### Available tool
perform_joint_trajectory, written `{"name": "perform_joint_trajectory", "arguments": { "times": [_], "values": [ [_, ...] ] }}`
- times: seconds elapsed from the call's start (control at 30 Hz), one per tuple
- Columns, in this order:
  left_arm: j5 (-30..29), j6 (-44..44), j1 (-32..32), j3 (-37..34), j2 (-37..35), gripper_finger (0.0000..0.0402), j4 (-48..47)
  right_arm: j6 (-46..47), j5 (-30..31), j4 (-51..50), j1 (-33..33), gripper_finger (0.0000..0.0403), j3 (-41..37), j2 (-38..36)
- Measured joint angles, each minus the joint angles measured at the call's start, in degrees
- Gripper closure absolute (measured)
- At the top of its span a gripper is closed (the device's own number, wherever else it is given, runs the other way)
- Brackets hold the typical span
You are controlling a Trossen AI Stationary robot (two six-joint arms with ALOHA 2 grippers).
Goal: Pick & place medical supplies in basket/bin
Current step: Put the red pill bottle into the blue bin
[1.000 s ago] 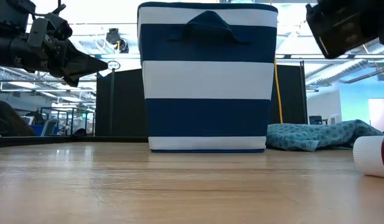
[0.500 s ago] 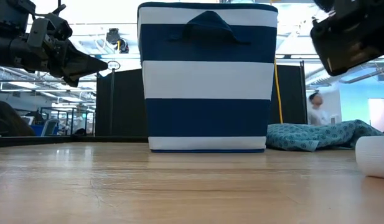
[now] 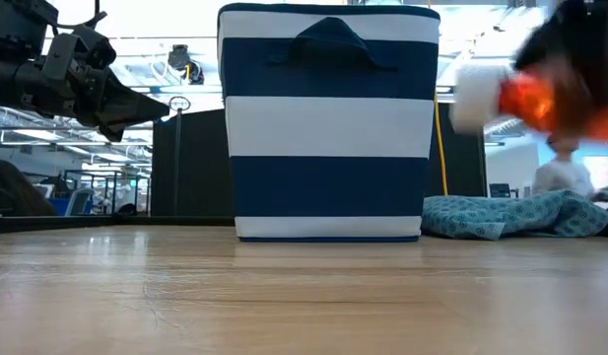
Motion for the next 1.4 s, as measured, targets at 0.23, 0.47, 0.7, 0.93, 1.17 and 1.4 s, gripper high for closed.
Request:
{"name": "perform_joint_trajectory", "arguments": {
  "times": [0.23,0.47,0.7,0.93,1.17,1.4],
  "values": [
    [0.0,-0.3,0.0,0.0,0.0,0.0380,0.0,-23.6,5.5,4.6,0.1,0.0252,0.0,-13.6],
    [0.0,-0.4,0.0,0.0,0.0,0.0380,0.0,-50.9,11.2,15.2,0.2,0.0257,-3.8,-31.8],
    [0.0,-2.0,0.0,0.0,0.0,0.0380,0.2,-57.1,11.2,32.1,-1.9,0.0262,-24.3,-54.0],
    [0.0,-0.6,0.0,0.0,0.0,0.0380,0.2,-58.8,7.0,52.1,-1.9,0.0260,-48.3,-71.1],
    [-0.4,7.9,0.0,0.0,0.0,0.0380,0.3,-59.9,6.3,71.2,-1.9,0.0259,-66.4,-78.5],
    [-0.5,12.7,0.0,0.0,0.0,0.0380,0.6,-61.4,5.0,82.1,-1.8,0.0259,-70.7,-79.1]
  ]
}}
